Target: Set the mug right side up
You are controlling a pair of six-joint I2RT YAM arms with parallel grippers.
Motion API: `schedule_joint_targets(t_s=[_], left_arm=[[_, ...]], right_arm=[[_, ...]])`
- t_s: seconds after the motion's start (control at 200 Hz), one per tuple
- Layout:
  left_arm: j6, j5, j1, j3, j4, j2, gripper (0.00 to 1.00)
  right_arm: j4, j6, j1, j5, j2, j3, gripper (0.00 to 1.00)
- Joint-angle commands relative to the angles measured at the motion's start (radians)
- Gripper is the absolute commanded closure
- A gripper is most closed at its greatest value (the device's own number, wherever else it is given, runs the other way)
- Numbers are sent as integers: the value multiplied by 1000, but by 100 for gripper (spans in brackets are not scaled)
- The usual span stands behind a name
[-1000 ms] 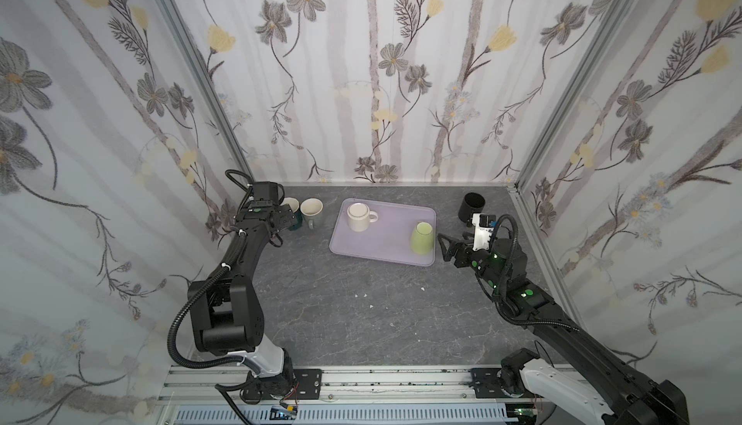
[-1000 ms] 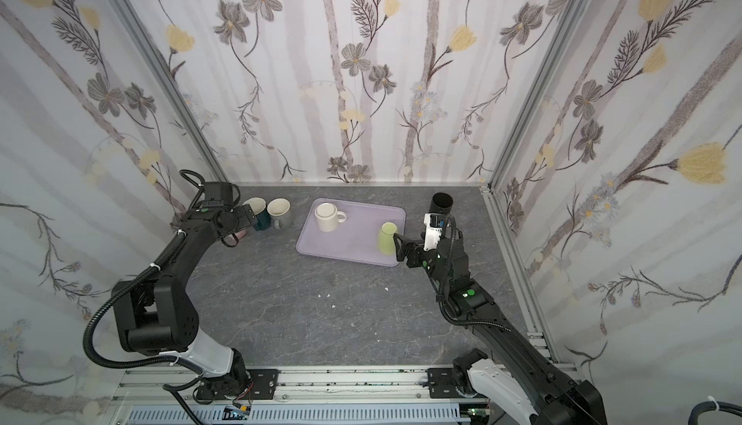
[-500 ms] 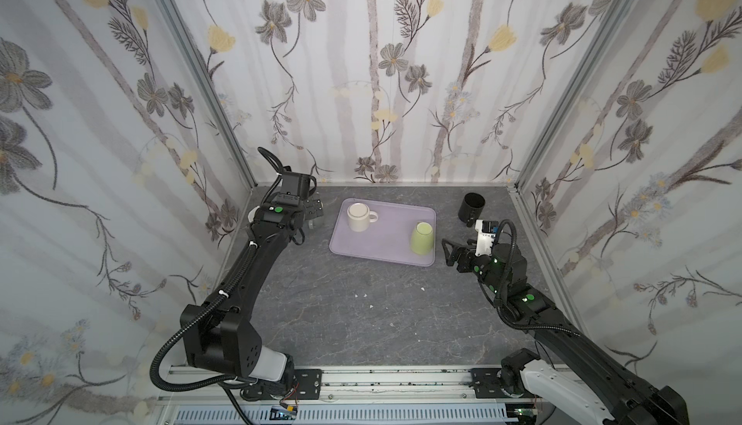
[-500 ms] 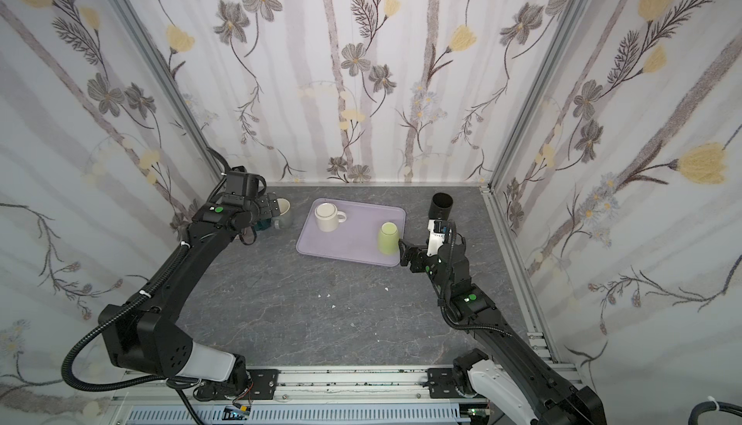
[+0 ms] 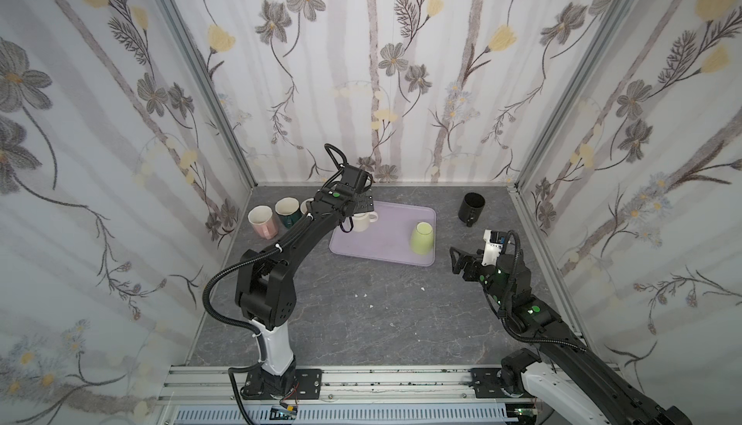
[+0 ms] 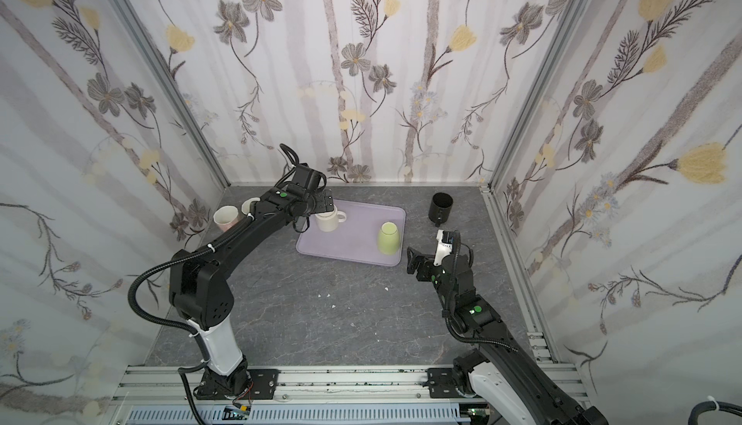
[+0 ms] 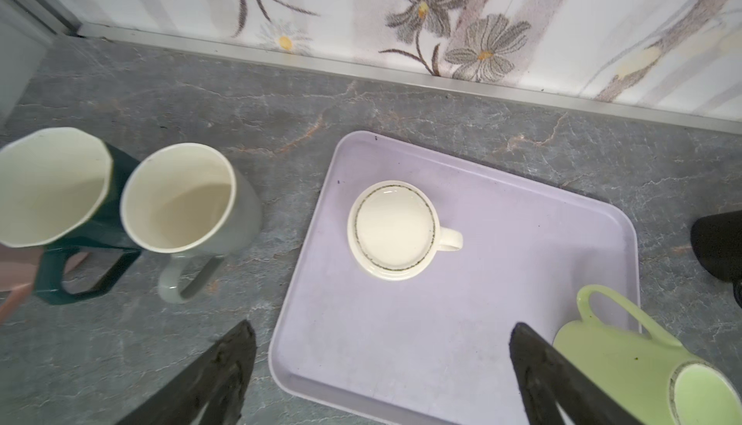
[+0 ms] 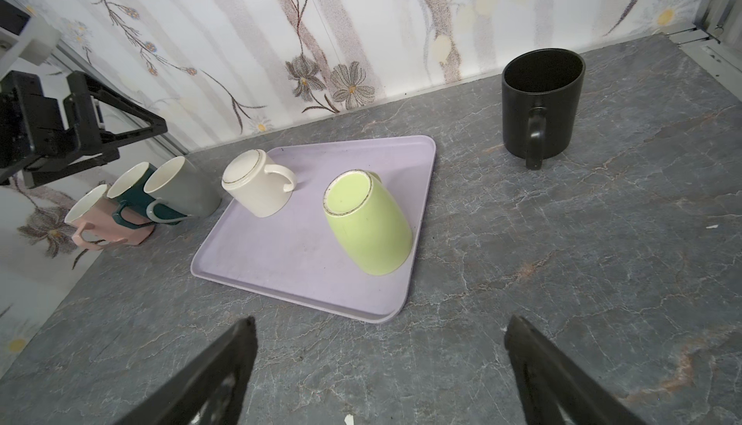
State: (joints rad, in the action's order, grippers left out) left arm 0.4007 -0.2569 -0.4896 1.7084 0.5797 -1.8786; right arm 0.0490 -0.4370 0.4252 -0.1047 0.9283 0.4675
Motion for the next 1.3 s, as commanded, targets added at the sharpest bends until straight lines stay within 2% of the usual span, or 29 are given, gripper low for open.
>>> schedule_joint_targets(t_s=[0.0, 0.21, 0.385, 0.64, 0.989, 1.299], left_arm=[[14, 28, -6, 42, -13, -63, 0], [-18, 15, -12, 92, -40, -176, 0], [-83, -77, -24, 157, -48, -245, 0], [-195, -193, -40, 347, 40, -387, 0], [-261, -202, -40, 527, 150, -534, 0], [-283, -216, -41, 536, 175, -556, 0]], right_arm=[[-6, -26, 1, -27, -2, -7, 3], [-16, -33, 0, 6, 42, 14, 3], [-29, -41, 0, 29, 64, 34, 3], [-24, -66, 1, 55, 70, 29, 3], [-39, -70, 0, 55, 81, 29, 3], [-41, -71, 0, 56, 94, 27, 3]])
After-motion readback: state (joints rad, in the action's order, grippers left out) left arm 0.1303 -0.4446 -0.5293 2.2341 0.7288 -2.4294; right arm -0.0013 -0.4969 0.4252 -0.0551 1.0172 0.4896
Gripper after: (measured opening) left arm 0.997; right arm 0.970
